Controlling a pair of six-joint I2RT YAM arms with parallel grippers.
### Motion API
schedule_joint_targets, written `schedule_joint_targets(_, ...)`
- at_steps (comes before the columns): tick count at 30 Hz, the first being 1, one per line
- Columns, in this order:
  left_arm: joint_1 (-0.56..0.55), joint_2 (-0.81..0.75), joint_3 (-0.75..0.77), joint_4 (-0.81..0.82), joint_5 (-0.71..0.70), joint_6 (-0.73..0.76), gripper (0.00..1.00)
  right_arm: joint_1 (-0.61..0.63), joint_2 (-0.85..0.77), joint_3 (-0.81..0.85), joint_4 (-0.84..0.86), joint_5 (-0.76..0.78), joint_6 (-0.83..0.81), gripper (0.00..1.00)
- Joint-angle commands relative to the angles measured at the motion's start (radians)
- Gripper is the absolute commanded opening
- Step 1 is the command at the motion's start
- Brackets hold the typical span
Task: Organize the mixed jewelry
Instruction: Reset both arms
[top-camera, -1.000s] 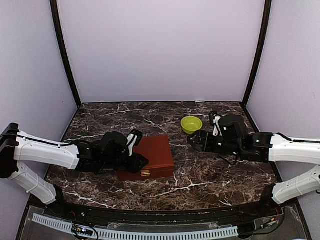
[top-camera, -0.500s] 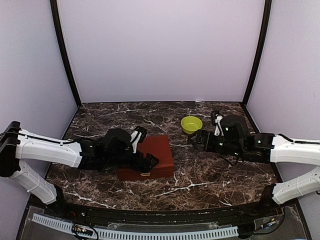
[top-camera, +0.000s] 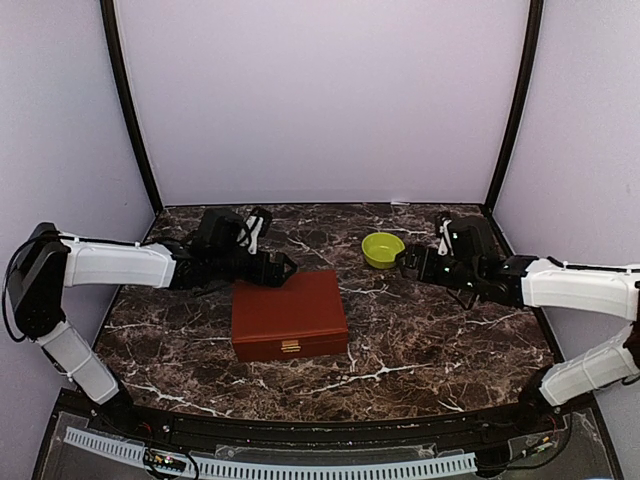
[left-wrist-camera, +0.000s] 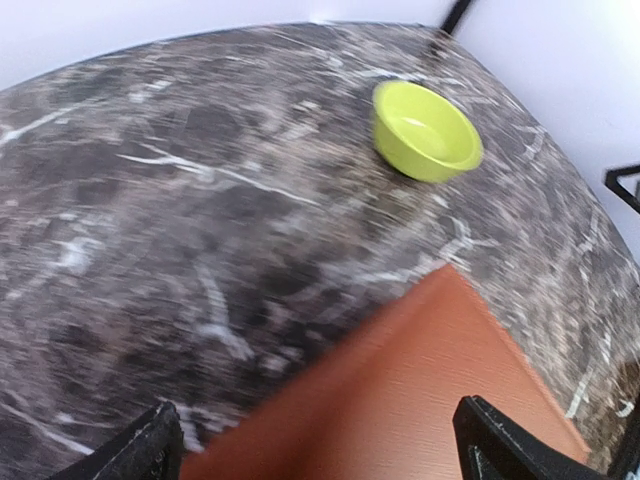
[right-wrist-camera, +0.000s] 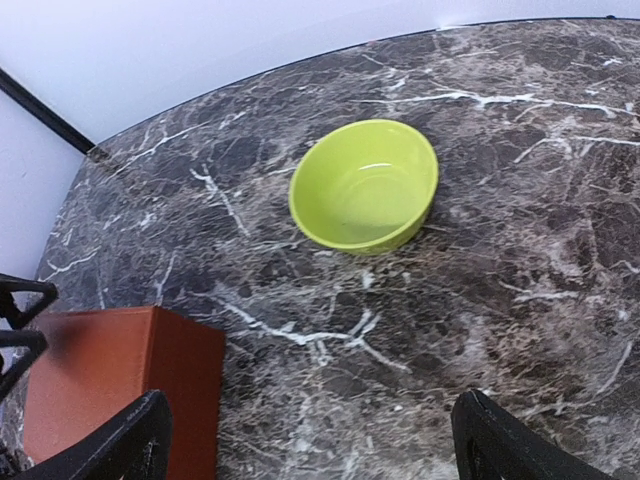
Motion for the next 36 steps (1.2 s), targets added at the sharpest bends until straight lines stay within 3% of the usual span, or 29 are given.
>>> schedule_joint_targets(1, 0.158, -0.004, 0.000, 0.070, 0.073, 0.076, 0.97, -0.115, 0.024, -0.033, 0.105, -0.017, -0.115, 0.98)
schedule_joint_targets(9, 0.500, -0.113, -0.180, 0.182, 0.066, 0.081, 0.97, -0.469, 0.015, -0.167, 0.278, -0.093, -0.237, 0.98)
schedule_joint_targets(15, 0.748, -0.303, -0.453, 0.358, -0.059, 0.048, 0.98, -0.657, -0.060, -0.260, 0.384, -0.091, -0.303, 0.98)
schedule_joint_targets(19, 0.761, -0.366, -0.533, 0.450, -0.144, 0.152, 0.99, -0.731, -0.127, -0.349, 0.502, -0.038, -0.332, 0.98)
schedule_joint_targets(22, 0.761, -0.358, -0.616, 0.624, -0.147, 0.206, 0.99, -0.734, -0.154, -0.427, 0.644, 0.031, -0.375, 0.98)
schedule_joint_targets(27, 0.762, -0.230, -0.718, 0.982, -0.063, 0.289, 0.99, -0.734, -0.091, -0.541, 0.943, 0.085, -0.433, 0.98)
schedule_joint_targets(30, 0.761, -0.190, -0.710, 1.023, 0.002, 0.329, 0.99, -0.734, -0.004, -0.569, 1.092, 0.085, -0.442, 0.98)
schedule_joint_targets(35, 0.762, -0.002, -0.739, 1.291, 0.046, 0.355, 0.99, -0.735, 0.026, -0.540, 1.079, 0.082, -0.450, 0.98)
schedule_joint_targets(36, 0.760, -0.001, -0.731, 1.266, 0.063, 0.362, 0.99, -0.734, 0.023, -0.545, 1.085, 0.082, -0.451, 0.98)
